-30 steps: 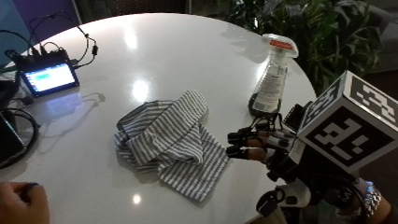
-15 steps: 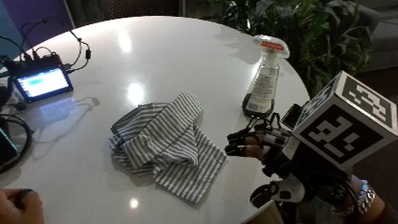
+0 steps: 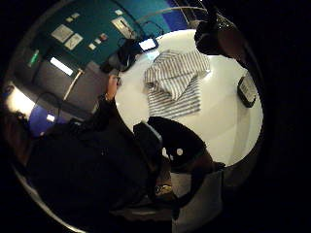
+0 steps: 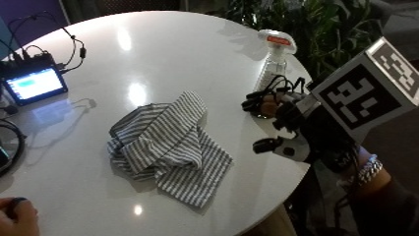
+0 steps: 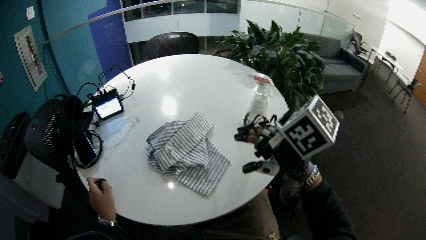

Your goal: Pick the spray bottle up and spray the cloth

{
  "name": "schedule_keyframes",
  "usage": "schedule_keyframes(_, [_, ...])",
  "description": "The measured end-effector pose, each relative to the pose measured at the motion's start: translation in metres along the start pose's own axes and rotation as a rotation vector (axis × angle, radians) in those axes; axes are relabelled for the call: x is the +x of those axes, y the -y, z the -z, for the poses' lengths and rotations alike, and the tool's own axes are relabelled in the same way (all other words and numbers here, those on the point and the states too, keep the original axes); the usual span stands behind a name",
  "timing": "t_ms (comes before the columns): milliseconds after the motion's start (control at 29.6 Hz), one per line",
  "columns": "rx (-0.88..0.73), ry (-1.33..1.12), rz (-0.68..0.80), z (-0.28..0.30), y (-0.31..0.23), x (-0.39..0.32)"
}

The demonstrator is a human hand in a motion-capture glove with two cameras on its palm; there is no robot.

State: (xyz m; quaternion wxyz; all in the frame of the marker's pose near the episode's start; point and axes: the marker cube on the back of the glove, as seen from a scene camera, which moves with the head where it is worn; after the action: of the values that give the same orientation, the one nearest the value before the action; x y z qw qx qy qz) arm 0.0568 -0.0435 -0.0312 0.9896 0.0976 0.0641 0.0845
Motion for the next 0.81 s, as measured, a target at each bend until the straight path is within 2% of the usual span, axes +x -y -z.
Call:
schedule_keyframes(270, [0.115,-0.018,-0.111,0.013,0.032,0.045])
schedule_keyframes(473, [0.275,0.024,-0.264,0.020,0.054,0.090])
schedule_keyframes(608, [0.339,0.158,-0.378,0.011,0.064,0.121])
schedule_keyframes(811, [0.330,0.447,-0.490,-0.023,0.063,0.152])
